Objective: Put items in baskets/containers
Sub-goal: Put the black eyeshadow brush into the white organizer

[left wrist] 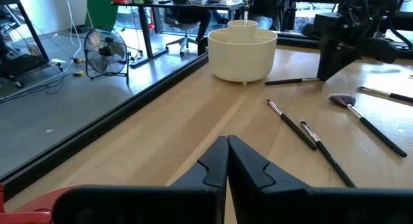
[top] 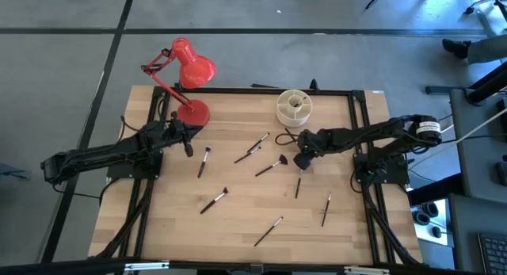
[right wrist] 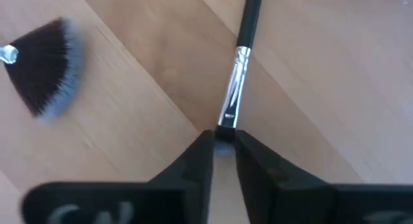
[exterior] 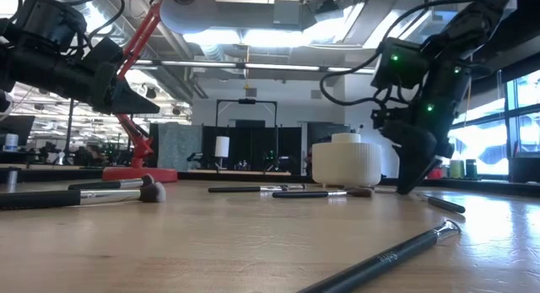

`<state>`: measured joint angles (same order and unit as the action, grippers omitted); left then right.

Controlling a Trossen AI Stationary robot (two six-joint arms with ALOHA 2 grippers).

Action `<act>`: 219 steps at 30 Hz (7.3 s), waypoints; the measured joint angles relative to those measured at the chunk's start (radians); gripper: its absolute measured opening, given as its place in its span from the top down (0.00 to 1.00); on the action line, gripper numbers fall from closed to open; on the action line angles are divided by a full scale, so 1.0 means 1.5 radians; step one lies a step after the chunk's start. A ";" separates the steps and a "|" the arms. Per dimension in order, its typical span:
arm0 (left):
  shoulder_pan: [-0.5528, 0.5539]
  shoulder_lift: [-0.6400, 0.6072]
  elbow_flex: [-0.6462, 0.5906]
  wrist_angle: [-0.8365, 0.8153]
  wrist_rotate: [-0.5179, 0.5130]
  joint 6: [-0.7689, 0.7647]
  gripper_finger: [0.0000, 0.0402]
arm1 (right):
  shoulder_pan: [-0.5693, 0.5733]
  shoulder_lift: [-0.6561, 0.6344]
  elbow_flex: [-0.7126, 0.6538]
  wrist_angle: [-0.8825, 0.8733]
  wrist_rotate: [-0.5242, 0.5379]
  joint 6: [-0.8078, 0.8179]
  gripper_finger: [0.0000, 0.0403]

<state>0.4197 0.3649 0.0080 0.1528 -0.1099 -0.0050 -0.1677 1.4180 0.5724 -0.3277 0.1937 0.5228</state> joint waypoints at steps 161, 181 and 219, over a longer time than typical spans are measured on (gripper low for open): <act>-0.089 1.172 0.948 -0.218 -0.019 -0.103 0.81 | -0.199 -0.223 0.137 0.020 0.016 -0.179 0.90; -0.093 1.214 0.950 -0.222 -0.032 -0.093 0.99 | -0.199 -0.223 0.137 0.021 0.015 -0.183 0.90; -0.002 1.298 0.982 0.762 -0.007 0.082 0.99 | -0.109 -0.332 0.137 0.000 0.383 -0.187 0.90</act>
<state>0.4161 2.3113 1.4815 1.2954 -0.1210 0.1182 -0.3309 0.9199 0.7784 -0.3274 0.7677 0.2423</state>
